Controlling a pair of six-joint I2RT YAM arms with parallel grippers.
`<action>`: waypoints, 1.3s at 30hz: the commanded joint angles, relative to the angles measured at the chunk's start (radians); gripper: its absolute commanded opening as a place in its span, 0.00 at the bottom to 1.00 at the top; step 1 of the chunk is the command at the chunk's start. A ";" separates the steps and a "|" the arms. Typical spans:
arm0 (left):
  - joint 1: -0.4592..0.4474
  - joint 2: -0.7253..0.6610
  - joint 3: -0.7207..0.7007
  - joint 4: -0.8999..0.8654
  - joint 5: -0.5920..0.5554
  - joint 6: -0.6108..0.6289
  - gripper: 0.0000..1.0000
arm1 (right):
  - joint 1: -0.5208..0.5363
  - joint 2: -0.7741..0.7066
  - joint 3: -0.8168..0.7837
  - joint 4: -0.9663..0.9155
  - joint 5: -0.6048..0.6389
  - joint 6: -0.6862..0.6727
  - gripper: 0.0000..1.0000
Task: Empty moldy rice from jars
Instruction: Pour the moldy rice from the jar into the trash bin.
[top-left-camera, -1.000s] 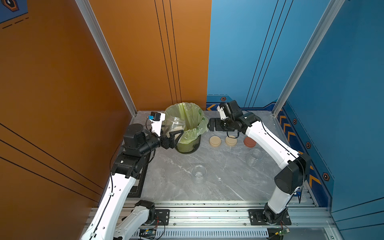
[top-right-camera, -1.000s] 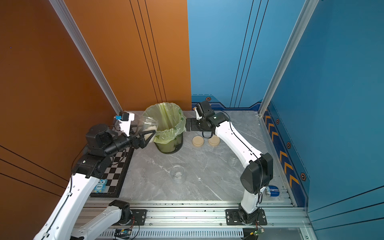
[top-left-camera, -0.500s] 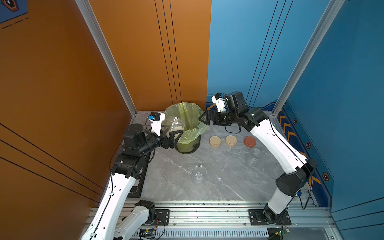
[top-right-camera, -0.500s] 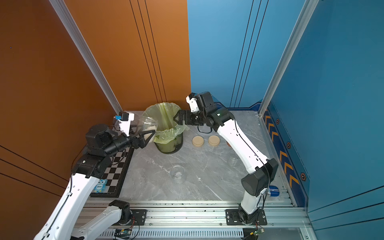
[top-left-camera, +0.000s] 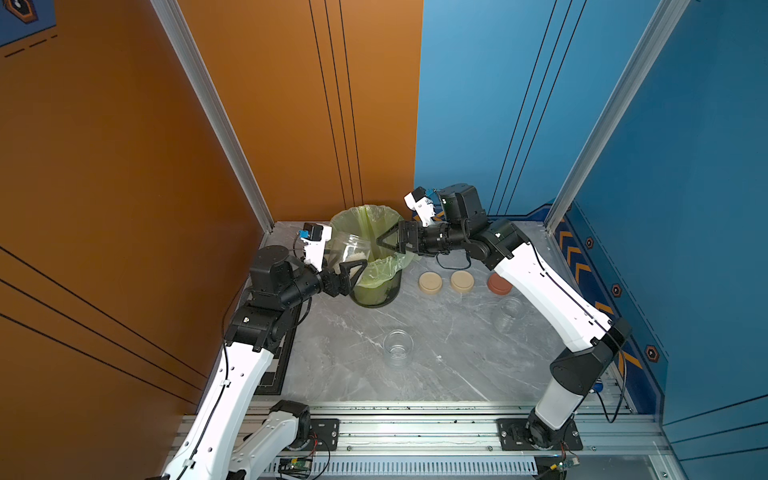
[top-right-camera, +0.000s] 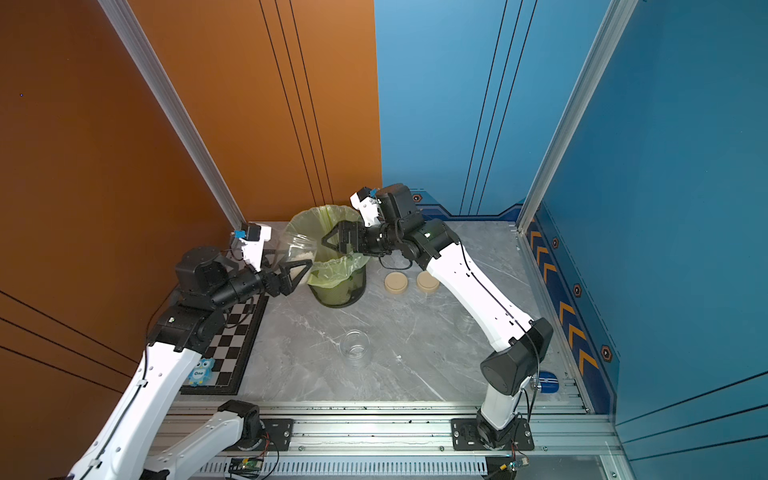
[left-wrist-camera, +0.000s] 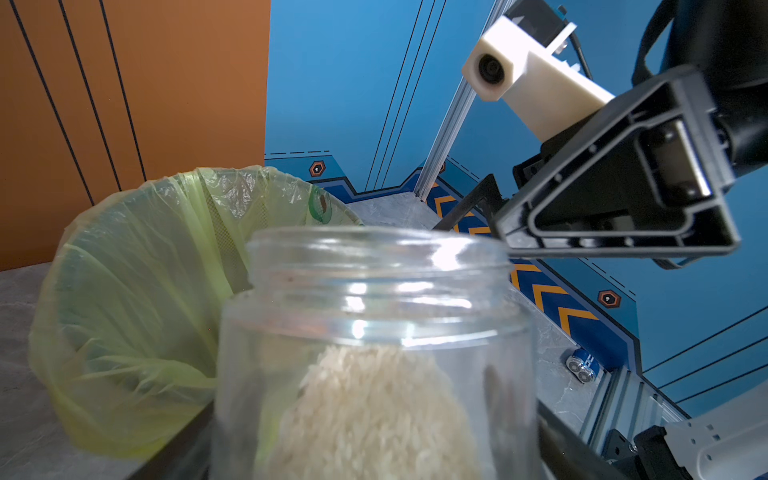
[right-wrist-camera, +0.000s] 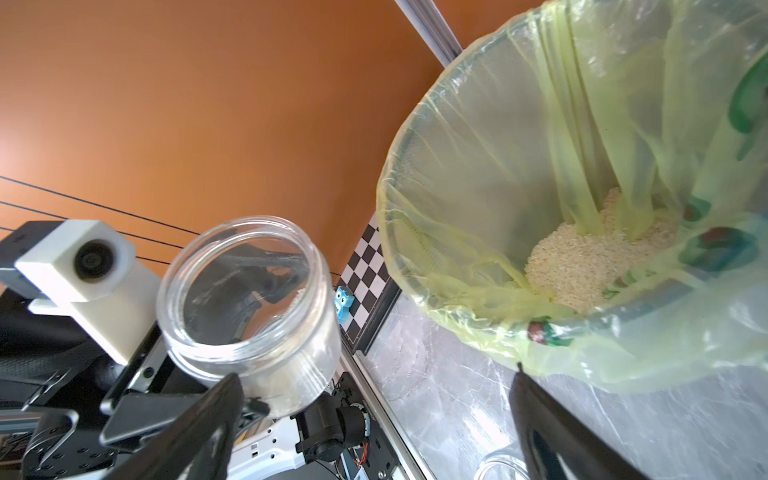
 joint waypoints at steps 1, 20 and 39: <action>0.012 -0.002 0.018 0.063 -0.007 0.015 0.00 | 0.018 -0.010 0.025 0.062 -0.030 0.042 1.00; -0.006 0.047 0.045 0.107 0.015 -0.014 0.00 | 0.128 0.061 0.074 0.105 0.085 0.068 1.00; -0.091 0.102 0.074 0.188 -0.026 -0.023 0.00 | 0.174 0.140 0.094 0.094 0.250 0.109 0.93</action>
